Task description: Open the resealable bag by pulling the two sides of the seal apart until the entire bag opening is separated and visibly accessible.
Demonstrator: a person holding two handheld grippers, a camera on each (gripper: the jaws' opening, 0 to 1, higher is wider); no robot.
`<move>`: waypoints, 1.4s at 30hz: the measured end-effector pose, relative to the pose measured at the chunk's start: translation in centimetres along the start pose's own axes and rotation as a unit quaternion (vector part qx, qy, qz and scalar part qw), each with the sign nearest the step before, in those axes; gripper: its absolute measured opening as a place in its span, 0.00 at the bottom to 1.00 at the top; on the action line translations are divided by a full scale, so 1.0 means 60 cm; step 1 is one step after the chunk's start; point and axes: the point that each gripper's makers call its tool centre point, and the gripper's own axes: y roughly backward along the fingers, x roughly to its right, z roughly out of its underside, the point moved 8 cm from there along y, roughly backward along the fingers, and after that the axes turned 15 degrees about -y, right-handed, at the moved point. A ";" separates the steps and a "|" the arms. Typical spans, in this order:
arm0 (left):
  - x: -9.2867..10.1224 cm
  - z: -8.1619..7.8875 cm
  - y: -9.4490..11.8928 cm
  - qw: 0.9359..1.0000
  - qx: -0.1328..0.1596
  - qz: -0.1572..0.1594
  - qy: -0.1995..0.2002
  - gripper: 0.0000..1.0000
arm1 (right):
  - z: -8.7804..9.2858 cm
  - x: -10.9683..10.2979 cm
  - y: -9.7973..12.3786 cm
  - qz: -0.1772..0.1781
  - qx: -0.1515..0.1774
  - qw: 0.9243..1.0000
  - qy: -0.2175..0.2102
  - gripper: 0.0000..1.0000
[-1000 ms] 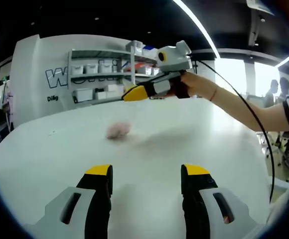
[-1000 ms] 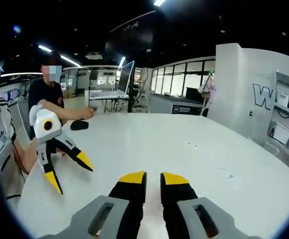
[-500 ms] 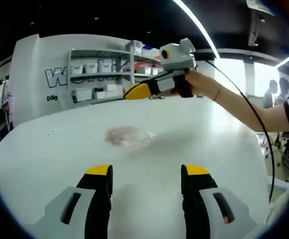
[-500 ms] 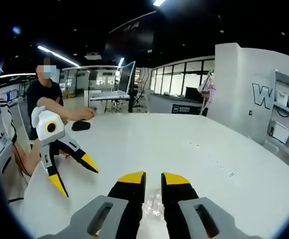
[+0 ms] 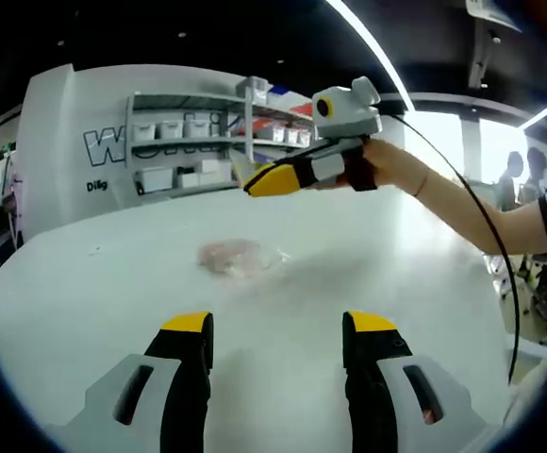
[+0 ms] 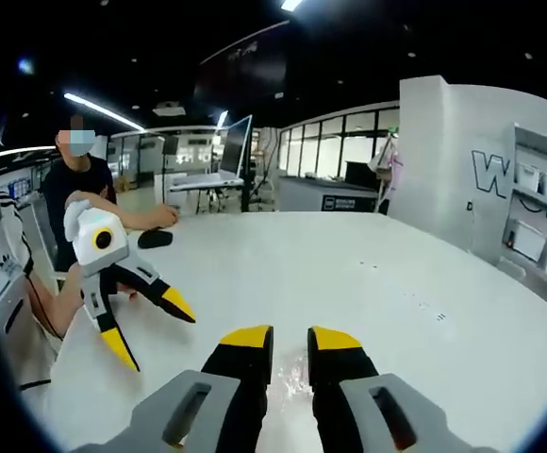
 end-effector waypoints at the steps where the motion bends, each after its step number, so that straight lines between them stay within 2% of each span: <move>1: 0.000 0.000 0.000 1.000 0.000 0.000 0.000 0.56 | 0.000 -0.001 0.001 -0.001 0.001 1.000 -0.001 0.11; 18: 0.001 0.000 0.000 1.000 0.005 0.003 0.008 0.56 | 0.008 -0.009 0.011 0.003 -0.007 1.000 0.000 0.14; 27: 0.001 0.000 0.001 1.000 0.009 0.002 0.010 0.56 | 0.025 -0.022 0.021 0.000 -0.018 1.000 0.001 0.15; 42: 0.001 -0.001 0.002 1.000 0.017 0.002 0.016 0.58 | 0.036 -0.027 0.034 0.007 -0.015 1.000 -0.008 0.20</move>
